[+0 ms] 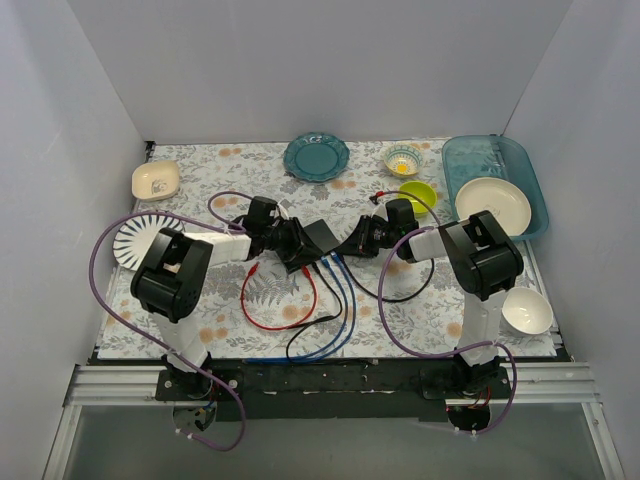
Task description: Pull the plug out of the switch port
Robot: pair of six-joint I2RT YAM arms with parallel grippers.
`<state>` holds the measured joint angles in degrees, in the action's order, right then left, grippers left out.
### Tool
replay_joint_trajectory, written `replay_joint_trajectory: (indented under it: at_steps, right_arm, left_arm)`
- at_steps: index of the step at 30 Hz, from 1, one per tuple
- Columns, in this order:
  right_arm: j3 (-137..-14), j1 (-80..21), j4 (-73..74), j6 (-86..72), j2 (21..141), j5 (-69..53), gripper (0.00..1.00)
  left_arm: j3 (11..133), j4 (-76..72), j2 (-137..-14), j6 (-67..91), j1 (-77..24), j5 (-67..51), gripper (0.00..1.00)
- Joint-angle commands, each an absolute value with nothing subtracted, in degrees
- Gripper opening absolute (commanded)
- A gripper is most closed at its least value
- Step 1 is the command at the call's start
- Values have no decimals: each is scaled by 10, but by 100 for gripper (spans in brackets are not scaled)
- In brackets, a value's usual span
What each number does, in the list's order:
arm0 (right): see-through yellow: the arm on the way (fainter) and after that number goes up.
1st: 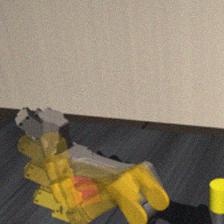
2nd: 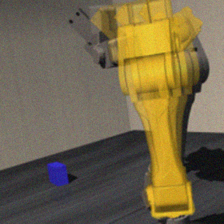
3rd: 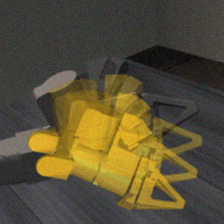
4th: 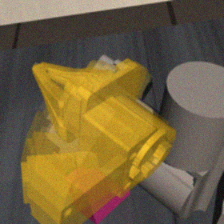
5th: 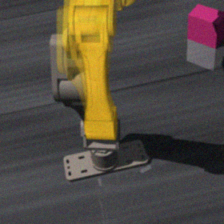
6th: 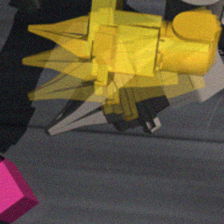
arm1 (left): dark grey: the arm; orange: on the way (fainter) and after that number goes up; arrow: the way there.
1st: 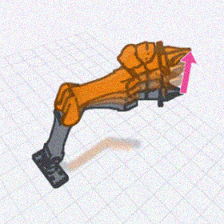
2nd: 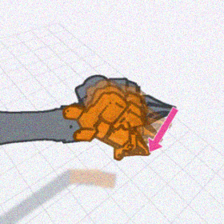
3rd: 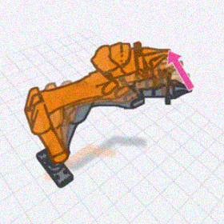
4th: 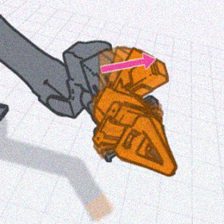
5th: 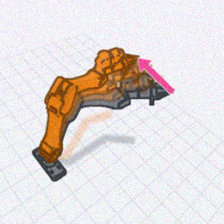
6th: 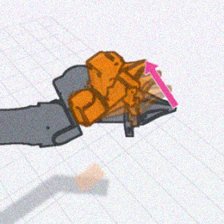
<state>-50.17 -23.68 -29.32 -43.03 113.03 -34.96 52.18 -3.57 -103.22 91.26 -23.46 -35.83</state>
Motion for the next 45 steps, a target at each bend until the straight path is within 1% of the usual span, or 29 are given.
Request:
replay_joint_trajectory:
  at_steps: [1, 8, 14, 16, 17, 18, 19, 21, 23, 25, 26, 27, 28, 31, 34, 37, 40, 45]
  right_arm:
    - [-488, -240, -189, -375, 1136, -306, 1]
    - [-435, -239, -170, -361, 1087, -306, 1]
    - [-425, -239, -140, -358, 1063, -297, 1]
    - [-417, -235, -97, -351, 1034, -232, 1]
    - [-413, -232, -80, -348, 998, -209, 1]
    - [-410, -230, -62, -340, 979, -153, 1]
    - [-411, -224, -23, -335, 964, -129, 1]
    - [-414, -221, -1, -317, 927, -67, 1]
    - [-417, -216, 27, -310, 905, -39, 1]
    - [-424, -216, 19, -306, 891, -34, 1]
    - [-427, -215, 13, -305, 889, -43, 3]
    - [-431, -217, 6, -306, 885, -60, 11]
    - [-436, -222, -18, -305, 878, -68, 29]
    - [-467, -244, -31, -300, 879, -81, 51]
    - [-500, -260, -59, -301, 900, -130, 57]
    - [-519, -276, -87, -314, 939, -180, 58]
    - [-533, -288, -97, -323, 986, -215, 57]
    - [-530, -292, -114, -342, 1027, -243, 54]
  left_arm:
    - [523, -49, -1039, 918, -240, -360, 25]
    - [509, -58, -1056, 938, -240, -341, 25]
    - [514, -62, -1050, 944, -238, -333, 25]
    - [521, -62, -1039, 946, -233, -330, 25]
    - [524, -60, -1035, 947, -231, -330, 25]
    - [530, -57, -1030, 946, -228, -330, 25]
    - [533, -50, -1027, 942, -226, -328, 25]
    - [540, -43, -1018, 935, -222, -324, 26]
    - [542, -36, -1007, 927, -219, -321, 26]
    - [541, -33, -1000, 925, -214, -316, 26]
    - [541, -33, -994, 925, -212, -316, 26]
    - [540, -33, -991, 923, -209, -316, 27]
    - [539, -31, -988, 922, -208, -315, 27]
    - [541, -29, -981, 919, -206, -312, 29]
    - [542, -28, -981, 918, -204, -310, 29]
    - [543, -28, -987, 918, -202, -309, 30]
    - [542, -26, -995, 918, -200, -309, 30]
    - [543, -17, -1005, 918, -193, -306, 30]
